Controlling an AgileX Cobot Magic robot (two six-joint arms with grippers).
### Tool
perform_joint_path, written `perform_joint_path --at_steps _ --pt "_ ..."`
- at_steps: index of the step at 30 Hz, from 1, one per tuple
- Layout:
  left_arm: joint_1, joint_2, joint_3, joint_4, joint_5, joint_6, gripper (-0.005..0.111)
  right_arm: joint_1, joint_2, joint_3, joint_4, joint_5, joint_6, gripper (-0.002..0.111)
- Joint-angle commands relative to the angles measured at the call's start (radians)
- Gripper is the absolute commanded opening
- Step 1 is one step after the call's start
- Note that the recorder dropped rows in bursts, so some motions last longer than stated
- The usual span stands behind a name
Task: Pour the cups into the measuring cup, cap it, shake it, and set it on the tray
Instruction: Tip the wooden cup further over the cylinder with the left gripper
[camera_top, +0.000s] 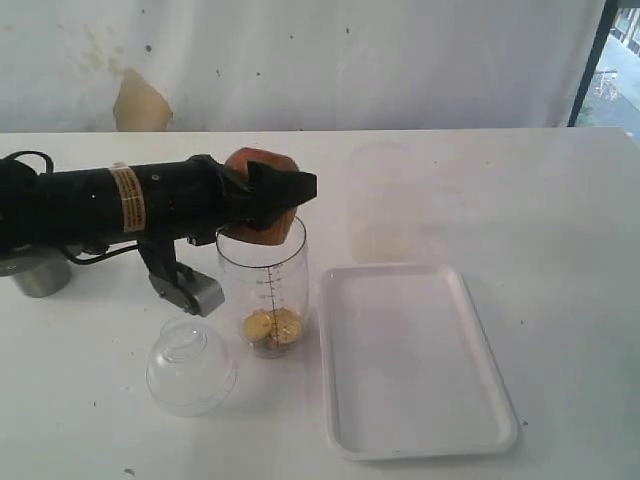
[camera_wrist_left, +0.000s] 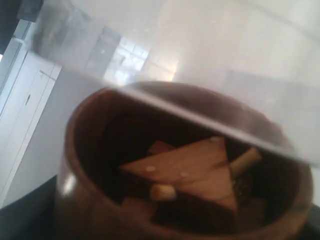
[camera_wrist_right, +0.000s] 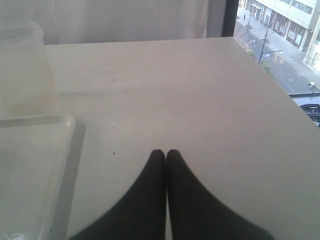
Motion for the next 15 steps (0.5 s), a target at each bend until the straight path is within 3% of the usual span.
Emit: perform_joint_path --at_steps 1,3,5,7,10,15 --pt "-0.005 -0.015 -0.004 -0.045 -0.081 -0.077 0.0 0.0 0.0 -0.001 0.0 -0.01 0.004 0.0" --pt "-0.005 -0.019 -0.004 -0.047 0.01 0.025 0.0 0.0 0.0 -0.001 0.0 -0.01 0.004 0.0" --pt "-0.007 -0.019 -0.002 -0.1 -0.12 -0.053 0.0 0.0 0.0 -0.001 0.0 -0.01 0.004 0.0" --pt "-0.023 -0.02 -0.002 0.016 0.03 -0.048 0.0 0.0 0.0 -0.001 0.0 -0.008 0.004 0.0" --pt "-0.025 -0.02 -0.002 -0.161 -0.067 -0.013 0.0 0.0 0.0 -0.001 0.0 -0.008 0.004 0.0" --pt "-0.023 -0.02 -0.002 -0.172 -0.068 -0.011 0.0 0.0 0.0 -0.001 0.0 -0.008 0.004 0.0"
